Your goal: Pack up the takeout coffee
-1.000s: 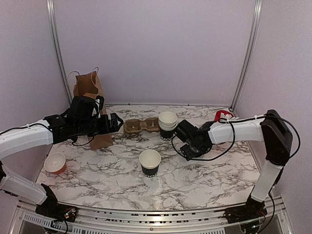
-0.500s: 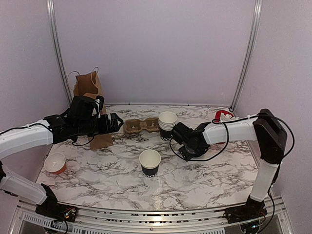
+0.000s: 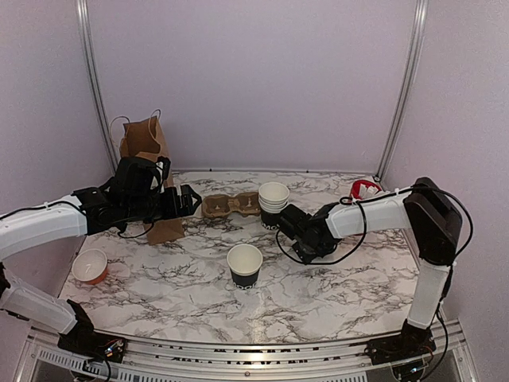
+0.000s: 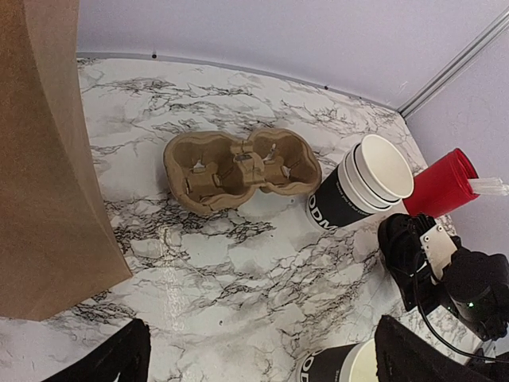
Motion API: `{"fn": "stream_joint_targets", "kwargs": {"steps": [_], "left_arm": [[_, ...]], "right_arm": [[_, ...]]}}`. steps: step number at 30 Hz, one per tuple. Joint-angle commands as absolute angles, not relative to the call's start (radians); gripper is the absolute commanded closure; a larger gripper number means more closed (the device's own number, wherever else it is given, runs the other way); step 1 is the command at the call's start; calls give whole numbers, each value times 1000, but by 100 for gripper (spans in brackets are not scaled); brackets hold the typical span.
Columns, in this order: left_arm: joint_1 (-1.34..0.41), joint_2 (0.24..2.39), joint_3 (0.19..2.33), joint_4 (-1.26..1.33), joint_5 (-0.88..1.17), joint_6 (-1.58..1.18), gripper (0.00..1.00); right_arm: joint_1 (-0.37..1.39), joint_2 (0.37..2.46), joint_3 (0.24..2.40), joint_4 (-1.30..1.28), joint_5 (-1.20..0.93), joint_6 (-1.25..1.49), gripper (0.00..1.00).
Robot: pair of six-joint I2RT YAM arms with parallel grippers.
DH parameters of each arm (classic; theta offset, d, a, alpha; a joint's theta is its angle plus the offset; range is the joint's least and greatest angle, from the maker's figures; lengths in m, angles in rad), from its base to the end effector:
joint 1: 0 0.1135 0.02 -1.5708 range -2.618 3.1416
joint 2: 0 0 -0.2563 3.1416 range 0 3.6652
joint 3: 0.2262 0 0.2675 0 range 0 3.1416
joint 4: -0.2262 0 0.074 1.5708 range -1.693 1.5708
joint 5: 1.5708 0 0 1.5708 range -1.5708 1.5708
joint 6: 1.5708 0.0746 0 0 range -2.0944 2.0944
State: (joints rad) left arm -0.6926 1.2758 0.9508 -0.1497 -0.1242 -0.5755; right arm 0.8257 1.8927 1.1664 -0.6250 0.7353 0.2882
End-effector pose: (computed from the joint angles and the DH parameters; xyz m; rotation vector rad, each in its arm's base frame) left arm 0.2701 -0.2121 0.2647 0.0435 2.1071 -0.6561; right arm 0.2836 0.2336 0.1021 -0.5598 2.4312 -0.6698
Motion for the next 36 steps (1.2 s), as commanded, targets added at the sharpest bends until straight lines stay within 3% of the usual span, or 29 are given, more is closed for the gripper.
{"fn": "stream_joint_targets", "kwargs": {"steps": [1, 11, 25, 36], "left_arm": [[-687, 1281, 966, -129, -121, -564, 1], [-687, 1279, 965, -128, -122, -568, 1], [-687, 1282, 965, -129, -124, -567, 1], [-687, 1294, 968, -126, -112, -567, 1]], "right_arm": [[832, 1899, 1168, -592, 755, 306, 20], [830, 1885, 1167, -596, 748, 298, 41], [833, 1715, 1283, -701, 585, 240, 43], [900, 1568, 1343, -669, 224, 140, 43]]}}
